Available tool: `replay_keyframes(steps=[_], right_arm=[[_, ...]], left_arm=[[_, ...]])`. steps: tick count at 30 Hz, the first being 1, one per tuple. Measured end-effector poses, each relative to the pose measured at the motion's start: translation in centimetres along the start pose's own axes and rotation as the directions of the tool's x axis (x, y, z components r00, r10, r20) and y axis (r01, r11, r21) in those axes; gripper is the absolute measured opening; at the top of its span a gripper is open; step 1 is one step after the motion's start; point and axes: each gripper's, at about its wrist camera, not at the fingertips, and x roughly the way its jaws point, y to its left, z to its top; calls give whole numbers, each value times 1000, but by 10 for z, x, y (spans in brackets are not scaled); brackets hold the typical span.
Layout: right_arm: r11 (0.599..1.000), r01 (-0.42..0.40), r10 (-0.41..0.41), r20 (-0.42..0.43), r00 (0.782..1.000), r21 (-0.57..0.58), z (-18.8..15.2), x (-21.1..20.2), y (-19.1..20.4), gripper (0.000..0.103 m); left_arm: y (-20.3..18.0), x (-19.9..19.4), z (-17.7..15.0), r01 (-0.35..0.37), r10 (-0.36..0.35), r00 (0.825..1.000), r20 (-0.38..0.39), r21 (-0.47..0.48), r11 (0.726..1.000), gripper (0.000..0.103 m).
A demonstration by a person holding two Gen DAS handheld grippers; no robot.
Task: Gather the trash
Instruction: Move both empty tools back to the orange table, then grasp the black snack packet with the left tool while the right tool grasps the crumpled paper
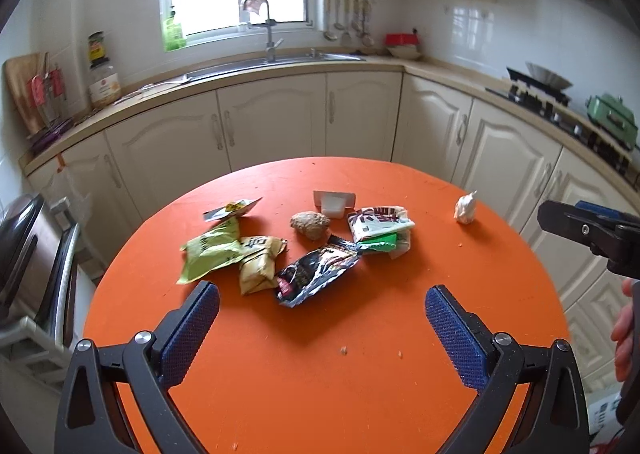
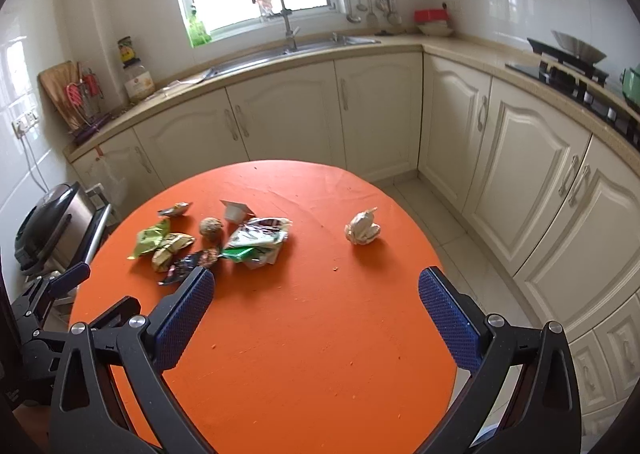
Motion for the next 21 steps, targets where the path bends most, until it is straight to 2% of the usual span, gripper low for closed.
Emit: replay_keyframes(steps=[7,9,15,16,19,20,21], right_arm=[[999,34,-33,-65,997,20,10,53,-18,103],[999,38,-36,-76,996,20,12,64,-19,103],[998,52,-48,-103,993,36,17,93,-25,103],[998,53,-49,-107,993,40,18,97,-25,103],[997,65,-60,-121,991,44,22,114,-26,101],[997,68,-62,-124,990,44,23,119,-25,97],[996,75,-69,-128,989,43,24,124,-25,90]], left_arm=[[-12,101,29,23,-17,997,-76,81,996,99],[-12,129,37,24,-14,995,-102,105,994,96],[-12,187,56,16,15,989,-148,202,979,76],[-15,191,56,19,15,988,-156,216,976,70],[-14,204,62,79,-41,984,-175,214,974,54],[-14,207,65,77,-40,984,-173,213,974,44],[-13,212,68,74,-37,985,-171,215,974,41]])
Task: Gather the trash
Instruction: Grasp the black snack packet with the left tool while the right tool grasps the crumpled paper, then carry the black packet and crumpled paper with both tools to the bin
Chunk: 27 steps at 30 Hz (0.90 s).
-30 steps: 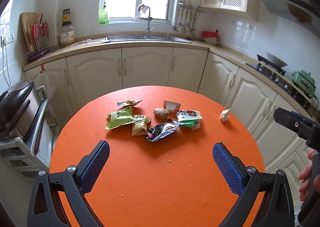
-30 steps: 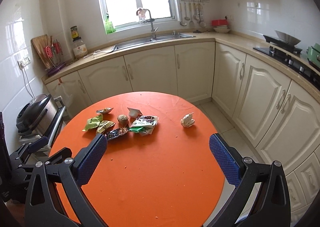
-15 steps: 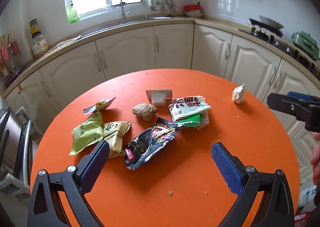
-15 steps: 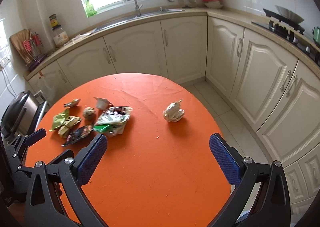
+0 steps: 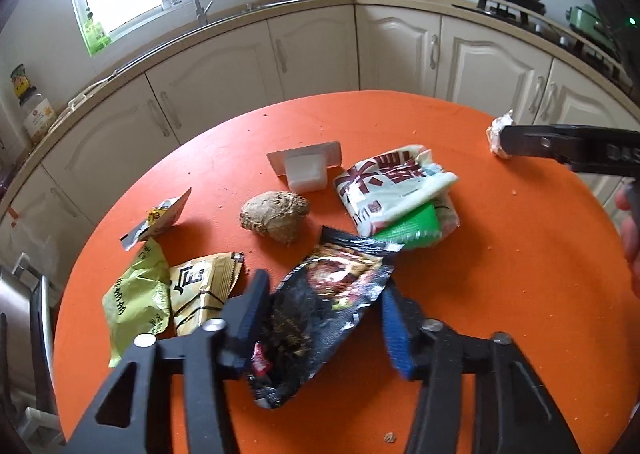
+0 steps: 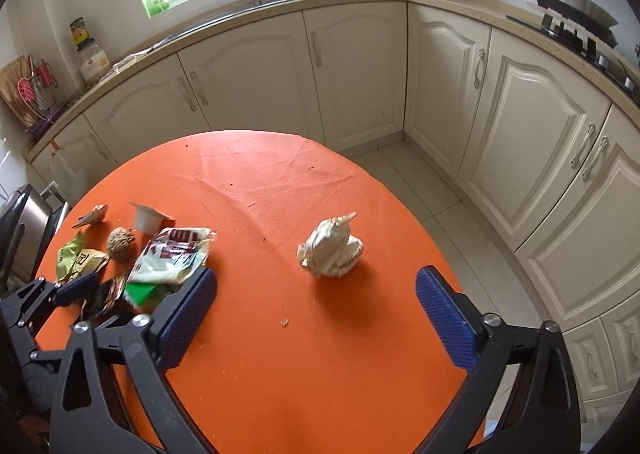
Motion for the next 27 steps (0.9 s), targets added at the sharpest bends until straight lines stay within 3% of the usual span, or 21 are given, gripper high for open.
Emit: replay_keyframes(steps=[4,6,8,16,27], right_arm=[[1000,13,-13,-38,999,-15,4,22,3,69],[1000,12,-13,-44,999,-24,2,27,4,43],[999,23,-25,-32,999,-44,0,26,6,32],[998,-56,56,-23,998,-40,-17,2,6,26],[988,-129,132,35,991,-85,-48,-77,24,26]], left_arm=[[7,11,8,17,-17,1000,-6,-32,999,24],[10,14,13,34,-34,999,-1,-52,998,17],[17,17,16,74,-74,997,4,-95,993,11],[31,30,30,111,-105,994,43,-179,978,8],[17,-3,16,146,-121,985,126,-213,966,0]])
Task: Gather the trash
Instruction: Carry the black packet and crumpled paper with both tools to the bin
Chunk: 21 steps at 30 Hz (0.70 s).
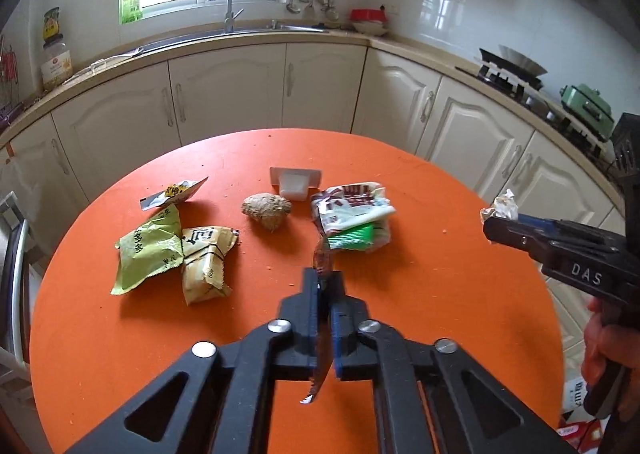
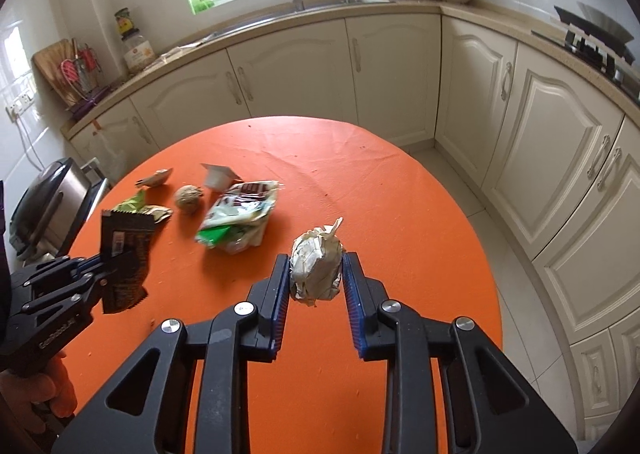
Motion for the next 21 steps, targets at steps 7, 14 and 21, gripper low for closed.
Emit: replay_keyframes(steps=[7,14,21], right_arm=[[1000,-12,13,45,999,-21,-14,-46,11,26],[1000,-19,20,63,998,-25,-30,-71,18,26],[1000,-5,7,118,993,-21,-39,-110,12,26]], left_arm=[[-8,-35,-29,31,-30,999,35,-16,999,0],[-6,-100,-80,42,-41,998,44,-22,999,0],[-33,-158,-93,65,-67,990,122,19,998,0]])
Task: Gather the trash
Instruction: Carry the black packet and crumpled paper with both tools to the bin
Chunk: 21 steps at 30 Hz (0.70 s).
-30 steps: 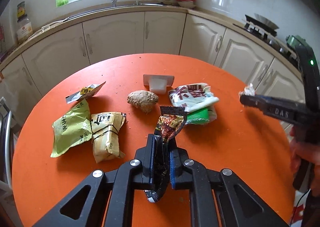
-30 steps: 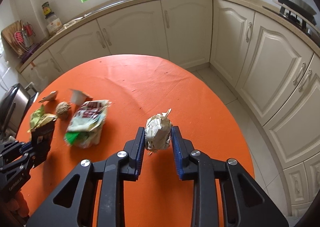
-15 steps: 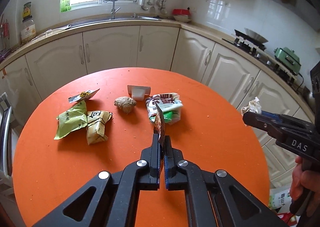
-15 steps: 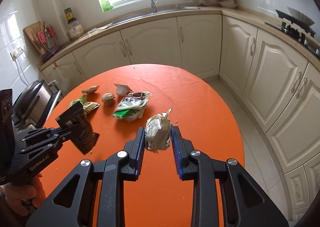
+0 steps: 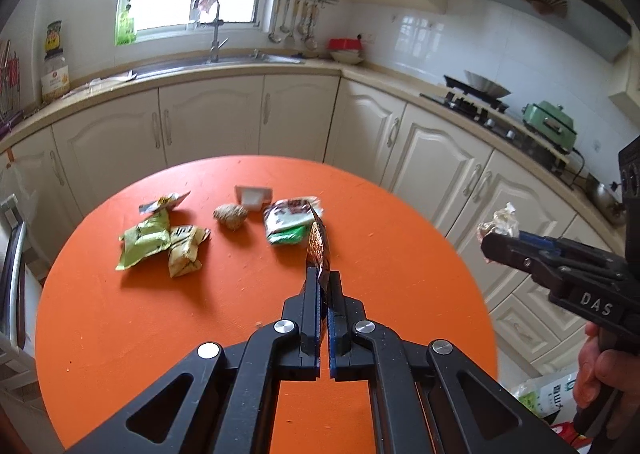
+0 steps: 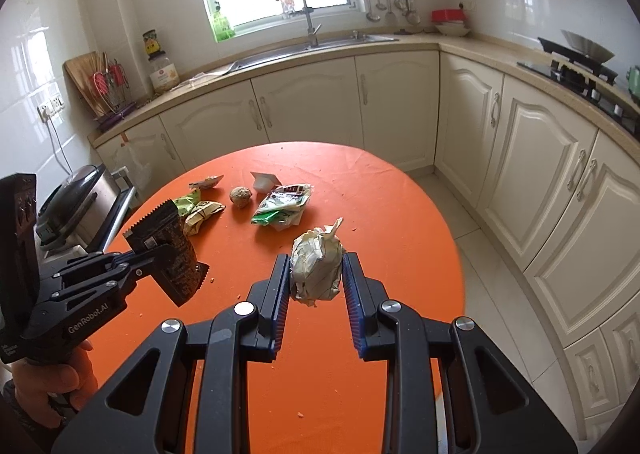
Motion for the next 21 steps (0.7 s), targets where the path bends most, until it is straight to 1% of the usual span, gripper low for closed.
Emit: replay_keyframes(steps=[6,11,16,19,21], right_arm=[[999,45,-46,62,997,18,-4,-47,-20,26],[993,102,-107,105,989,51,-14,-88,-48,26],[976,187,-201,135,970,110,-31,-131,-84,26],[958,232,-256,138,957,168,-47,-152,-111,26],[939,268,-299,130,945,215,-62,-167,-133,26]], left_arm=[[-40,-35,5,58,-63,996,63,66,996,0],[-84,-52,6,114,-126,989,80,135,984,0],[-137,-61,2,198,-216,973,76,199,960,0],[-172,-63,-3,255,-276,960,56,239,937,0],[-196,-61,-6,301,-320,947,31,261,917,0]])
